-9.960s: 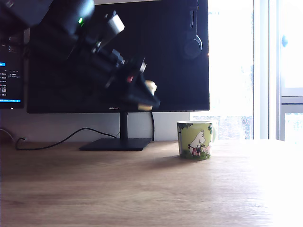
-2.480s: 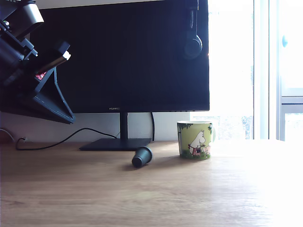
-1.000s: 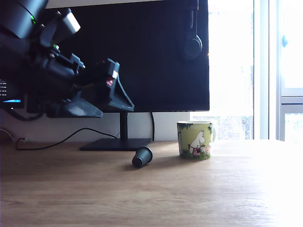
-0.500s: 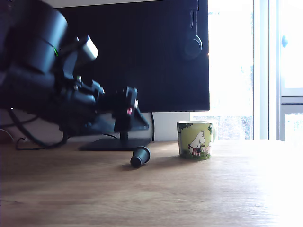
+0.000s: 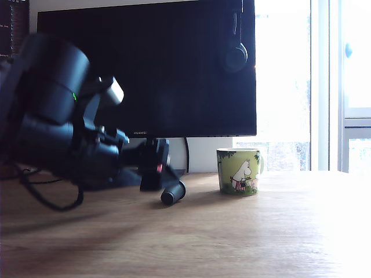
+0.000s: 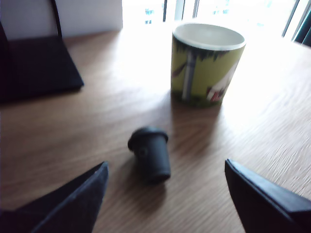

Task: Pick up the coffee capsules from the table one by one and drop them inside the nearest coffee cup

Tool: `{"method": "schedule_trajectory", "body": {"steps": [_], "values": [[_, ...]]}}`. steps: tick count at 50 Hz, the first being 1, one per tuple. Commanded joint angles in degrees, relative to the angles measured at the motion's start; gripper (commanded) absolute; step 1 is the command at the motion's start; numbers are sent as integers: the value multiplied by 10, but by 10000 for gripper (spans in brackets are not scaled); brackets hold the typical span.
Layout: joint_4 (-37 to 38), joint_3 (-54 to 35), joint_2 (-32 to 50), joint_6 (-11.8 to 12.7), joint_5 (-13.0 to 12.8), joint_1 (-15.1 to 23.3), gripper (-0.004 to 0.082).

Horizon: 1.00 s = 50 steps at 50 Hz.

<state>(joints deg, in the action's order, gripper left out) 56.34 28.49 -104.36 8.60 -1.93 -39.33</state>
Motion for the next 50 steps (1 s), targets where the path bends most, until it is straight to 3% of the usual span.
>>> {"method": "schedule_trajectory", "body": {"steps": [1,26,50], "values": [[10,-7,-9,0,-3,-2,687],[0,5,-10,1,-5,-1,687],[-59,93,-58,0,-2,4,687]]}}
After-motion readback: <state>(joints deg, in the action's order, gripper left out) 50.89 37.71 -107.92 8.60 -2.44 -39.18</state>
